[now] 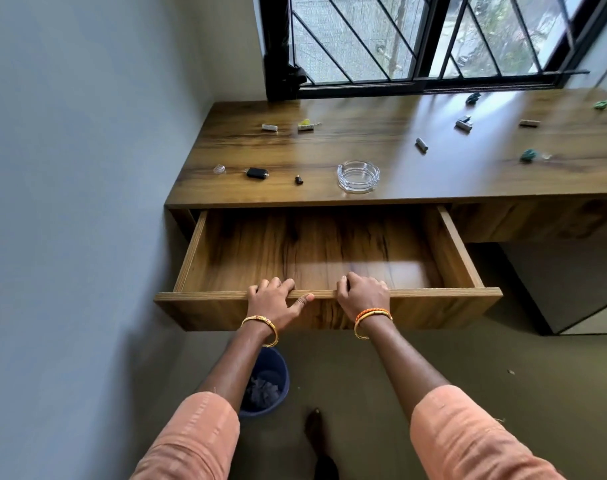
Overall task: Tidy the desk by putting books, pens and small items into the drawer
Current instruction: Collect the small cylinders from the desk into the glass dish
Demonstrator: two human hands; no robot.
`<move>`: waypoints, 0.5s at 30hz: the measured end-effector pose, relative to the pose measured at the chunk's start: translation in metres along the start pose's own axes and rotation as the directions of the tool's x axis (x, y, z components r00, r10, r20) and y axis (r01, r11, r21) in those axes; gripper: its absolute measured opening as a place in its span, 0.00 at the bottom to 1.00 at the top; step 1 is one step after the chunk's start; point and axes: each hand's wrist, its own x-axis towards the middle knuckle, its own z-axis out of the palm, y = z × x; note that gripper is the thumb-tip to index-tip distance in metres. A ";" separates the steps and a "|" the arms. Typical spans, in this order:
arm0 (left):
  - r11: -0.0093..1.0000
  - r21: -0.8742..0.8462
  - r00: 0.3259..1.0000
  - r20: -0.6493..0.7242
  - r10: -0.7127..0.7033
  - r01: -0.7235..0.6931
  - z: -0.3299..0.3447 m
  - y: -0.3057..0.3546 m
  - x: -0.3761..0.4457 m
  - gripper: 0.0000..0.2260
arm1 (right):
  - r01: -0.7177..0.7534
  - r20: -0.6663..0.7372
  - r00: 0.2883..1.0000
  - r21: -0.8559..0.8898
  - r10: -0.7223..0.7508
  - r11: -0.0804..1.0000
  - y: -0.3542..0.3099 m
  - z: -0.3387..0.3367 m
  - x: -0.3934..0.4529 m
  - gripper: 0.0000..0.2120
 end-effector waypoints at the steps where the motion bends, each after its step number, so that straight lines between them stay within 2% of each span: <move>1: 1.000 -0.003 1.000 -0.006 0.001 -0.001 0.001 0.000 -0.002 0.25 | 0.001 -0.001 1.000 0.001 -0.001 1.000 0.000 0.000 -0.002 0.18; 7: 1.000 -0.017 1.000 0.024 -0.013 0.013 -0.002 0.003 -0.008 0.25 | -0.023 0.018 1.000 0.018 0.023 1.000 0.002 -0.001 -0.006 0.17; 11: 0.996 -0.070 0.995 0.080 -0.057 0.063 -0.008 0.006 -0.005 0.26 | -0.103 0.091 0.991 0.078 0.096 0.992 -0.001 -0.009 0.002 0.12; 13: 0.993 -0.082 0.988 0.131 -0.076 0.088 -0.011 0.005 0.001 0.26 | -0.200 0.163 0.972 0.208 0.168 0.958 0.002 -0.011 0.015 0.09; 15: 0.991 -0.070 0.977 0.189 -0.096 0.111 -0.012 0.006 0.011 0.26 | -0.337 0.250 0.936 0.430 0.248 0.838 0.011 -0.011 0.036 0.08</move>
